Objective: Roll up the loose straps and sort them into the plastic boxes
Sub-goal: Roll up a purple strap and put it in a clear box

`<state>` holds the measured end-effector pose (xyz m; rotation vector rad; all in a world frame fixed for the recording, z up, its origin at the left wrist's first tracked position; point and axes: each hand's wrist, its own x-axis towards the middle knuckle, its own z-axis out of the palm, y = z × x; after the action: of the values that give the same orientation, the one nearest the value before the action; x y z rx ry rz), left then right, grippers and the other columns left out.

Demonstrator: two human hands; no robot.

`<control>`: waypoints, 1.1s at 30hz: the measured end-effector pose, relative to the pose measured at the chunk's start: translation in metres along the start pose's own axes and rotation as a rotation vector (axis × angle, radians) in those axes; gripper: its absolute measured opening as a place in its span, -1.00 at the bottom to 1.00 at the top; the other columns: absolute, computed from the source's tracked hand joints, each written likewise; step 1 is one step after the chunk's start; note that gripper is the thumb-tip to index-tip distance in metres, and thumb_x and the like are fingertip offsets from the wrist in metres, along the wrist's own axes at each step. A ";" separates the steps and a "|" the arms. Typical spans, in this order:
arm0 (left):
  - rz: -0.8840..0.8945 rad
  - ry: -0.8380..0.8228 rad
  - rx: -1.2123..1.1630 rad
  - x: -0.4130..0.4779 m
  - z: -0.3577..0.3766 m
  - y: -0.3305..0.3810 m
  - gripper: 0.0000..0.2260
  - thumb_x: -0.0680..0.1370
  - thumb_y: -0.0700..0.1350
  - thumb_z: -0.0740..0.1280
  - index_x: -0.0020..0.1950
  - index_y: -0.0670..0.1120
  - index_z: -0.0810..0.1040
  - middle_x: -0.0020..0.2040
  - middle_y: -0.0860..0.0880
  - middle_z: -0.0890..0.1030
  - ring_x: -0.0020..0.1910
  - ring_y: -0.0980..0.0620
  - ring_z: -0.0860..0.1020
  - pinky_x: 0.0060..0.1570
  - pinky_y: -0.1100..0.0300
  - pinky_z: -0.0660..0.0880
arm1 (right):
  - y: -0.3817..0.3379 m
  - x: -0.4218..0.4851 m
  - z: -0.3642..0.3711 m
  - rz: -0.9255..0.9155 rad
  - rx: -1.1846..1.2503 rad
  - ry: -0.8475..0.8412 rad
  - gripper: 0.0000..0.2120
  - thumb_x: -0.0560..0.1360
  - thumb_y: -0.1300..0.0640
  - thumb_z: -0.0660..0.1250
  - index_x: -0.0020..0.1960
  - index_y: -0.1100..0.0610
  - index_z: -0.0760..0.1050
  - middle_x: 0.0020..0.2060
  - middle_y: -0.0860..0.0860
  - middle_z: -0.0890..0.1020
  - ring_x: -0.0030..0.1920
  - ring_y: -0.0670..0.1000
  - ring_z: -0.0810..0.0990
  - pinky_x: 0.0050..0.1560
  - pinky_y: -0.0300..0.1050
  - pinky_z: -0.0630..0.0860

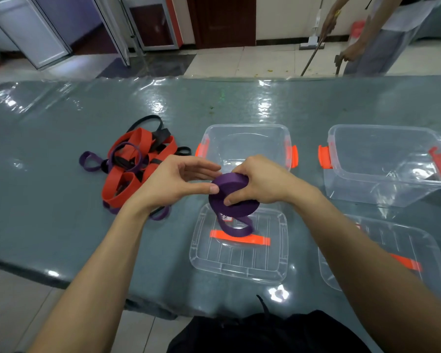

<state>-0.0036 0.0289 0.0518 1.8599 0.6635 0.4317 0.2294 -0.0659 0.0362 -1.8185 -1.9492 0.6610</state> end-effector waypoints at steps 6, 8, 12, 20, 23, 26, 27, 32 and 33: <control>-0.001 0.006 0.184 0.002 0.002 0.009 -0.76 0.48 -0.17 0.66 0.13 -0.12 0.81 -0.07 -0.05 0.82 -0.02 -0.07 0.80 0.14 0.06 0.72 | -0.008 0.001 0.006 -0.012 -0.025 -0.004 -0.63 0.28 -0.27 0.65 -0.22 -0.02 0.65 -0.40 -0.10 0.66 -0.35 -0.11 0.62 -0.37 -0.10 0.52; -0.006 -0.004 0.180 0.001 -0.001 0.012 -0.77 0.49 -0.15 0.65 0.12 -0.12 0.81 -0.08 -0.06 0.82 -0.04 -0.07 0.80 0.13 0.06 0.72 | -0.009 0.000 0.007 -0.019 -0.017 0.004 -0.63 0.27 -0.28 0.65 -0.22 -0.02 0.65 -0.41 -0.11 0.65 -0.35 -0.13 0.62 -0.42 -0.23 0.45; -0.004 0.018 0.159 0.002 -0.005 0.014 -0.73 0.45 -0.08 0.64 0.09 -0.15 0.79 -0.09 -0.10 0.81 -0.06 -0.03 0.78 0.17 0.00 0.69 | -0.011 -0.002 0.008 -0.013 0.045 0.045 -0.64 0.25 -0.29 0.67 -0.33 -0.12 0.57 -0.44 -0.12 0.63 -0.32 -0.18 0.61 -0.41 -0.34 0.42; -0.027 -0.020 0.076 0.002 -0.009 0.006 -0.70 0.47 -0.09 0.61 0.10 -0.22 0.71 -0.06 -0.12 0.80 -0.03 -0.04 0.77 0.11 0.15 0.68 | -0.011 -0.004 0.009 0.033 0.203 0.084 -0.63 0.22 -0.24 0.71 -0.27 -0.02 0.66 -0.39 -0.04 0.68 -0.34 -0.02 0.65 -0.27 0.01 0.58; -0.042 -0.020 0.013 0.002 -0.010 0.005 -0.70 0.42 -0.14 0.63 0.10 -0.20 0.73 -0.03 -0.18 0.80 -0.01 -0.09 0.77 0.14 0.11 0.70 | -0.010 -0.003 0.011 0.025 0.254 0.093 -0.62 0.22 -0.23 0.72 -0.25 0.02 0.68 -0.38 0.02 0.68 -0.31 0.08 0.66 -0.25 0.08 0.59; -0.074 -0.040 -0.020 0.001 -0.011 0.004 -0.65 0.38 -0.16 0.66 0.13 -0.17 0.74 -0.02 -0.17 0.81 -0.01 -0.11 0.79 0.15 0.10 0.71 | -0.006 -0.001 0.011 0.033 0.277 0.094 -0.58 0.21 -0.24 0.72 -0.26 0.05 0.68 -0.39 0.05 0.67 -0.31 0.11 0.65 -0.26 0.12 0.59; -0.079 -0.044 -0.009 0.000 -0.011 0.004 -0.64 0.39 -0.16 0.67 0.15 -0.17 0.74 -0.01 -0.17 0.81 0.01 -0.14 0.80 0.16 0.08 0.71 | -0.005 0.000 0.012 0.035 0.280 0.095 -0.57 0.20 -0.25 0.72 -0.26 0.05 0.68 -0.39 0.05 0.67 -0.32 0.10 0.65 -0.27 0.13 0.59; -0.071 0.032 0.016 -0.001 -0.010 0.003 -0.66 0.40 -0.12 0.67 0.14 -0.15 0.77 -0.03 -0.13 0.81 0.00 -0.13 0.80 0.10 0.11 0.72 | -0.004 -0.001 0.014 0.075 0.418 0.093 -0.55 0.22 -0.25 0.71 -0.13 0.06 0.72 -0.30 0.05 0.74 -0.24 0.11 0.72 -0.19 0.11 0.64; -0.075 0.047 0.012 -0.001 -0.012 0.002 -0.66 0.40 -0.13 0.67 0.14 -0.16 0.77 -0.04 -0.15 0.81 0.00 -0.14 0.80 0.11 0.10 0.72 | -0.001 -0.003 0.014 0.096 0.535 0.084 -0.56 0.25 -0.20 0.72 -0.06 0.07 0.73 -0.25 0.05 0.77 -0.21 0.11 0.75 -0.14 0.09 0.67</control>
<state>-0.0107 0.0365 0.0578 1.8342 0.7671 0.4244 0.2204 -0.0702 0.0258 -1.5736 -1.4524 1.0052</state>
